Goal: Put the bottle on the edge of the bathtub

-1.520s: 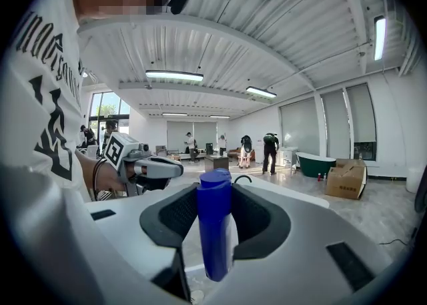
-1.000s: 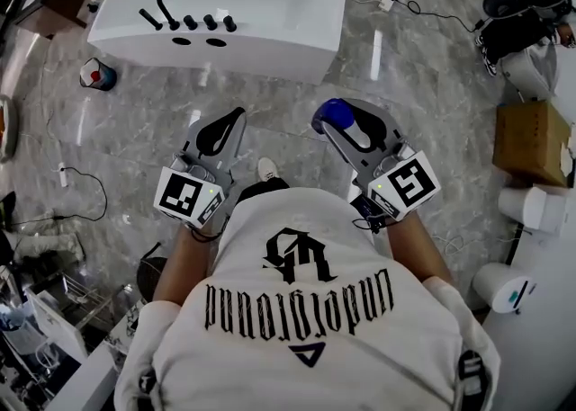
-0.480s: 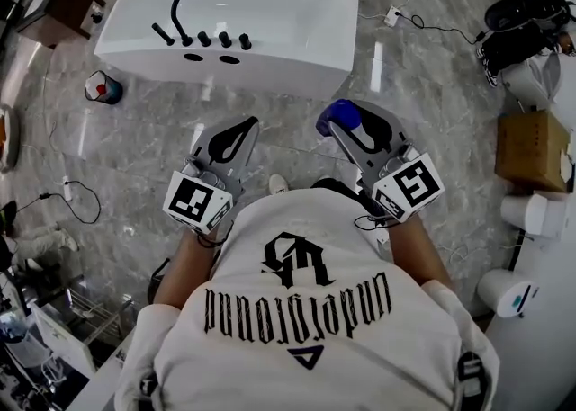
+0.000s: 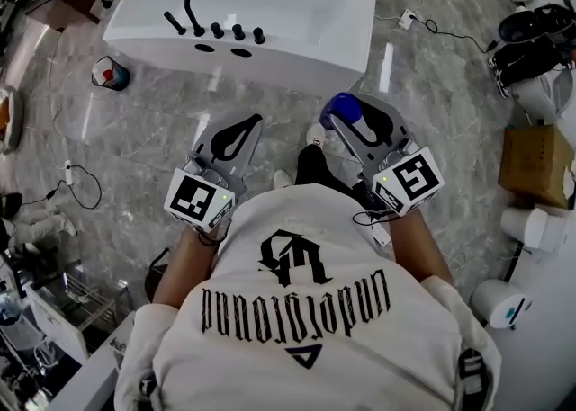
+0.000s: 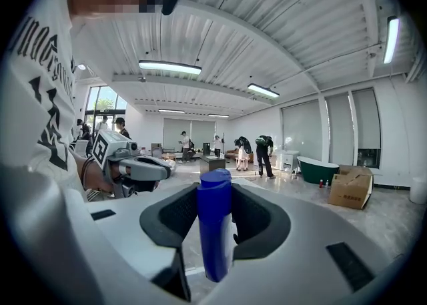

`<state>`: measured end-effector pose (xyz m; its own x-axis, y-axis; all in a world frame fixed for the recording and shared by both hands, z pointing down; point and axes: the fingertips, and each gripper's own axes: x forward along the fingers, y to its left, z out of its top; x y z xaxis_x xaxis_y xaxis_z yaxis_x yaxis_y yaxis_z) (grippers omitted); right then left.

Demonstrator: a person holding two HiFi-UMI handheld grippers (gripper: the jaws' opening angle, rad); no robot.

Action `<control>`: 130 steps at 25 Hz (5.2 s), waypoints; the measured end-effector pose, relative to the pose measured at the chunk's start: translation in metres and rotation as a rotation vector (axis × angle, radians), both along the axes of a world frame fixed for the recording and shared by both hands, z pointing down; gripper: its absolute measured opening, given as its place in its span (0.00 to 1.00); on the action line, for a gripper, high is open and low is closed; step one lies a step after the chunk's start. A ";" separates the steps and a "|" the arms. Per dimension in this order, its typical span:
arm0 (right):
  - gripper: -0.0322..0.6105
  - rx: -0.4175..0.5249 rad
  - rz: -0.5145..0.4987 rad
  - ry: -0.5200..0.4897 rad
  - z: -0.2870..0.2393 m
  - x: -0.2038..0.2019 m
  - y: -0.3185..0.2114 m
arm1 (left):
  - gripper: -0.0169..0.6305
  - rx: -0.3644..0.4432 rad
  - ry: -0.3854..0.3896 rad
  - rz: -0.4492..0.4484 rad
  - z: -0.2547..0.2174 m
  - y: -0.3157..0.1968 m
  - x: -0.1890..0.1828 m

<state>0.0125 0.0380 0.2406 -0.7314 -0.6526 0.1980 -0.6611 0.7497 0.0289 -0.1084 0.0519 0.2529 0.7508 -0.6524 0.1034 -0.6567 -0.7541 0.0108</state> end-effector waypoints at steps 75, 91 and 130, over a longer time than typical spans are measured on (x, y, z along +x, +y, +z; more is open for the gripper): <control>0.29 -0.285 -0.170 0.099 0.214 0.054 -0.351 | 0.05 -0.312 -0.050 -0.083 0.200 -0.334 0.092; 0.29 -0.308 -0.172 0.228 0.319 0.058 -0.386 | 0.05 -0.398 -0.057 -0.054 0.271 -0.362 0.105; 0.29 -0.353 -0.240 0.440 0.467 0.043 -0.411 | 0.05 -0.548 -0.068 -0.071 0.373 -0.387 0.093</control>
<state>0.0559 -0.3734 0.7080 -0.6508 -0.3197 0.6886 -0.4548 0.8905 -0.0164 -0.0153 -0.3351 0.6262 0.6869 -0.5385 0.4881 -0.7185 -0.6040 0.3449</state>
